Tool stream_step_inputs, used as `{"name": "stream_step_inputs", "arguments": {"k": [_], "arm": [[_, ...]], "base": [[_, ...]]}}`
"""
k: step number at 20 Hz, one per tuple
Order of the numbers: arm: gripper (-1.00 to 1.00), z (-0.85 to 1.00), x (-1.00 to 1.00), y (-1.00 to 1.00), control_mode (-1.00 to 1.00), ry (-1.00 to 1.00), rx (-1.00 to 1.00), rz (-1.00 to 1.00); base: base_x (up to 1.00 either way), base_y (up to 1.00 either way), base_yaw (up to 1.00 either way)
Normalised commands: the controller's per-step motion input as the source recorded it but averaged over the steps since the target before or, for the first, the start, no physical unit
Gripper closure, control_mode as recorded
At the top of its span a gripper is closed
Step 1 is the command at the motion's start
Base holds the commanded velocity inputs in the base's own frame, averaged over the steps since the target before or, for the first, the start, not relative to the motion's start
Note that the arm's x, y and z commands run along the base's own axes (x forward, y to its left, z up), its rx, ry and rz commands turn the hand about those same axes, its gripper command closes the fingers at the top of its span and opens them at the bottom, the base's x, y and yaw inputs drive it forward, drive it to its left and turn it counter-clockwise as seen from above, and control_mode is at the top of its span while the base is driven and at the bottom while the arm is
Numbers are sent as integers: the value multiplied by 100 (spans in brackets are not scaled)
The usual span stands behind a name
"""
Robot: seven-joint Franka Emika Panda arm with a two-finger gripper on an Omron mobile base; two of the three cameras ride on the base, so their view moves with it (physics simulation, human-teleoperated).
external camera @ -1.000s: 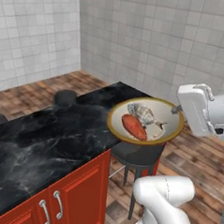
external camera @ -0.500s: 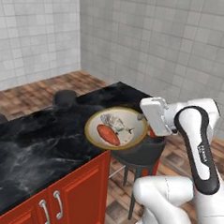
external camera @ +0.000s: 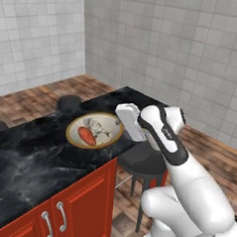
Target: The microwave is finished heating the fish and sweet potato. Take the bowl containing the food and place it on the dining counter.
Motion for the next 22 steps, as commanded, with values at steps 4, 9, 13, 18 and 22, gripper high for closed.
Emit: {"name": "stream_step_inputs", "arguments": {"k": [4,9,13,18,22], "arm": [[100,-2,2,17,-100,11,0,0],[100,-54,35,4,-100,10,-4,1],[100,-48,49,7,-100,4,-5,0],[100,-45,56,21,-100,0,-9,0],[100,-46,51,35,-100,0,-13,0]], "base": [[0,0,0],[0,0,0],[0,0,0],[0,0,0],[0,0,0]]}}
